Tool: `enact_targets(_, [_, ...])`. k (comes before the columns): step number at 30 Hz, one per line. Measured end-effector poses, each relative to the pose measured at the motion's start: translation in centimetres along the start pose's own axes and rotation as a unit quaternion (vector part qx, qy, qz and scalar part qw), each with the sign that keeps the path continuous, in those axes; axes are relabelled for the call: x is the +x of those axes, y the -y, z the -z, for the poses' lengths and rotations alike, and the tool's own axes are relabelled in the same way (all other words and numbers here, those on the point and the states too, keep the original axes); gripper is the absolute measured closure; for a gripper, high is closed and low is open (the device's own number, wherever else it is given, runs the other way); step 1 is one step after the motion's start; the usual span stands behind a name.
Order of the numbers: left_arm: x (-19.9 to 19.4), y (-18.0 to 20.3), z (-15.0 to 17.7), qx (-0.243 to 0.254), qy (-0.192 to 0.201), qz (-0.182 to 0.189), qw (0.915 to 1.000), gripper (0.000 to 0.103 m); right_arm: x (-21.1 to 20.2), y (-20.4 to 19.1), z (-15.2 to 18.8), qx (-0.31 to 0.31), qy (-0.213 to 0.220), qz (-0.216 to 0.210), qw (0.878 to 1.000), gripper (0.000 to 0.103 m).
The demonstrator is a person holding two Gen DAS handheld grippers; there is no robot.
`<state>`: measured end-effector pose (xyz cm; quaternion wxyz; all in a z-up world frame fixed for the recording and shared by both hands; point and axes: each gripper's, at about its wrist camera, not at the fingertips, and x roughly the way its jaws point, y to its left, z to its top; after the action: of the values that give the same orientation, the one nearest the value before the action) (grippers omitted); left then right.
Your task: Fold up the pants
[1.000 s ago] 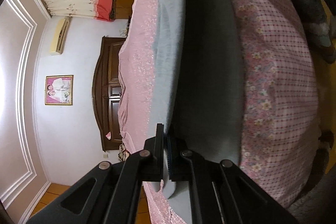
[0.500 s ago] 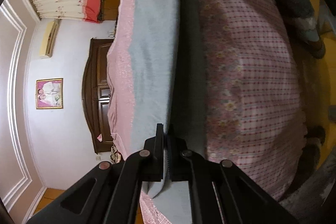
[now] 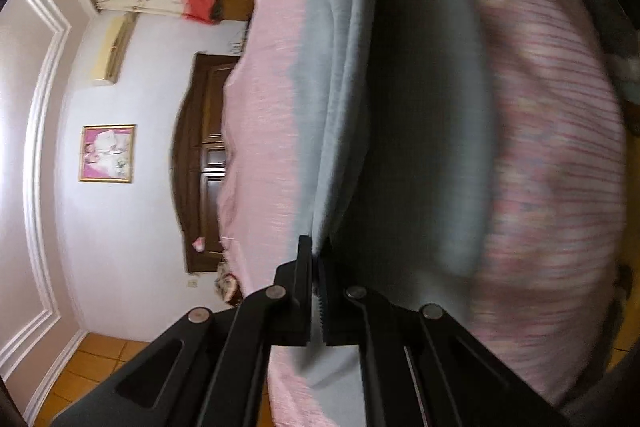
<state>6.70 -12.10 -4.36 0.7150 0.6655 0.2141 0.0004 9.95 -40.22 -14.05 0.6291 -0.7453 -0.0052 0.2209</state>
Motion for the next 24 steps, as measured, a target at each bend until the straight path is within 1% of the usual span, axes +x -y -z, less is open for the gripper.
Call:
enact_targets(1, [1.0, -1.4, -0.3, -0.002, -0.001, -0.018, 0.9998, 0.101, 1.3, 1.5, 0.3, 0.003, -0.008, 0.012, 1.0, 0.1])
enact_targets(4, [3.9, -4.1, -1.2, -0.006, -0.001, -0.04, 0.9992, 0.101, 4.6, 4.6, 1.0, 0.007, -0.018, 0.025, 1.0, 0.1])
enact_targets(5, [5.5, -5.4, -1.5, -0.008, -0.004, -0.046, 0.9989, 0.101, 6.3, 6.0, 1.3, 0.006, -0.023, 0.032, 0.999, 0.1])
enact_targets(8, [9.8, -9.6, -2.8, -0.028, -0.011, -0.061, 0.9977, 0.101, 10.2, 9.5, 1.9, 0.006, -0.041, 0.054, 0.998, 0.1])
enact_targets(9, [10.8, -10.9, -3.2, -0.034, -0.012, -0.071, 0.9968, 0.101, 11.6, 10.9, 2.2, 0.01, -0.051, 0.068, 0.996, 0.1])
enact_targets(10, [11.5, -11.9, -3.4, -0.038, -0.015, -0.079, 0.9961, 0.101, 12.3, 11.6, 2.5, 0.014, -0.056, 0.076, 0.995, 0.1])
enact_targets(11, [12.5, -13.4, -3.8, -0.048, -0.013, -0.095, 0.9942, 0.101, 13.4, 12.7, 2.8, 0.024, -0.066, 0.088, 0.994, 0.1])
enact_targets(12, [12.9, -14.1, -4.0, -0.054, -0.013, -0.105, 0.9929, 0.101, 14.1, 13.3, 3.0, 0.035, -0.072, 0.088, 0.993, 0.1])
enact_targets(13, [13.4, -14.8, -4.2, -0.064, -0.014, -0.113, 0.9914, 0.101, 15.0, 13.9, 2.9, 0.053, -0.078, 0.079, 0.992, 0.1])
enact_targets(14, [14.0, -15.3, -4.5, -0.073, -0.015, -0.115, 0.9906, 0.101, 15.3, 13.8, 2.8, 0.06, -0.08, 0.073, 0.992, 0.1])
enact_targets(16, [14.4, -14.6, -4.8, -0.069, -0.013, -0.115, 0.9909, 0.101, 15.3, 12.8, 2.7, 0.064, -0.081, 0.063, 0.993, 0.1])
enact_targets(19, [13.6, -11.4, -4.4, -0.044, -0.005, -0.11, 0.9929, 0.101, 13.8, 9.8, 2.4, 0.04, -0.064, 0.051, 0.996, 0.1])
enact_targets(20, [12.7, -9.8, -4.0, -0.033, -0.001, -0.101, 0.9943, 0.101, 12.9, 8.6, 2.2, 0.028, -0.055, 0.046, 0.997, 0.1])
enact_targets(24, [9.5, -6.0, -2.8, -0.006, 0.01, -0.086, 0.9962, 0.101, 7.8, 4.0, 1.8, -0.029, -0.018, 0.037, 0.999, 0.1])
